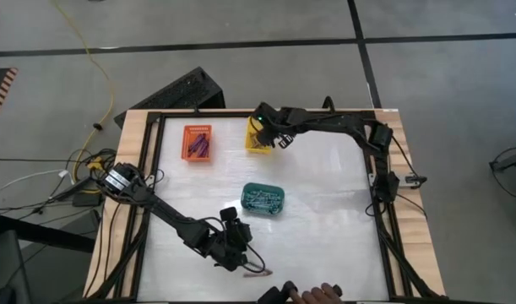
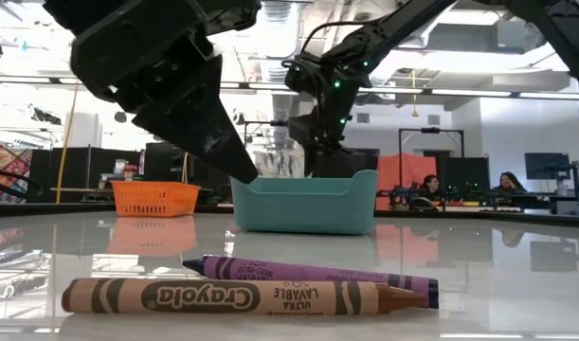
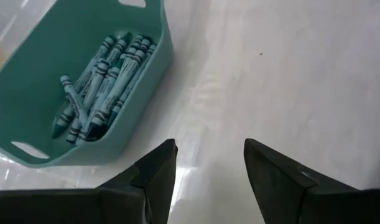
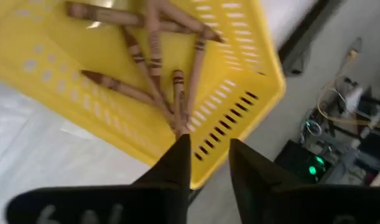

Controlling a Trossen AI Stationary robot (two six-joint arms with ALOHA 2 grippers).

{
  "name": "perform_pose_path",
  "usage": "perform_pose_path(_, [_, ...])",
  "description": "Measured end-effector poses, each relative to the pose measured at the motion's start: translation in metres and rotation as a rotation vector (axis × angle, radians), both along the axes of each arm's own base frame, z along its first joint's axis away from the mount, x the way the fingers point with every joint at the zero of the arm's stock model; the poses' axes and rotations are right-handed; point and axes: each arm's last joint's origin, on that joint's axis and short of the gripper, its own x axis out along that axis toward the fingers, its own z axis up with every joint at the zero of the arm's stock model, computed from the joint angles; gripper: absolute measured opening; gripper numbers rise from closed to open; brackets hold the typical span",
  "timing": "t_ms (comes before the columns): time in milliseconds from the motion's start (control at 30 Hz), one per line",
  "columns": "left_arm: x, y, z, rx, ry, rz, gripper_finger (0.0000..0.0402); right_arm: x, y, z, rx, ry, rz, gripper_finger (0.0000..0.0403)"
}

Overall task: Sort crayons
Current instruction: Put the violet crayon into the orange bin

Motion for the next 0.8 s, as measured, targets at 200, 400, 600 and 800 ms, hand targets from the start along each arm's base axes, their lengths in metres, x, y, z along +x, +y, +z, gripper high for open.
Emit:
perform_pose_path(200, [-0.006, -0.008, -0.001, 0.001, 0.021, -0.036, 0.0178, -0.006, 0.003, 0.024, -0.008, -0.132, -0.091, 0.0152])
perform_pose_path(400, [-0.013, -0.021, -0.002, -0.044, 0.064, -0.137, 0.0178, -0.023, 0.025, 0.065, 0.04, -0.307, -0.189, 0.0164])
perform_pose_path(600, [-0.012, -0.032, 0.001, -0.107, 0.039, -0.23, 0.0178, -0.046, 0.071, 0.105, 0.197, -0.457, -0.204, 0.0154])
perform_pose_path(800, [-0.005, -0.035, -0.004, -0.127, 0.023, -0.319, 0.0178, -0.068, 0.126, 0.124, 0.399, -0.484, -0.198, 0.0148])
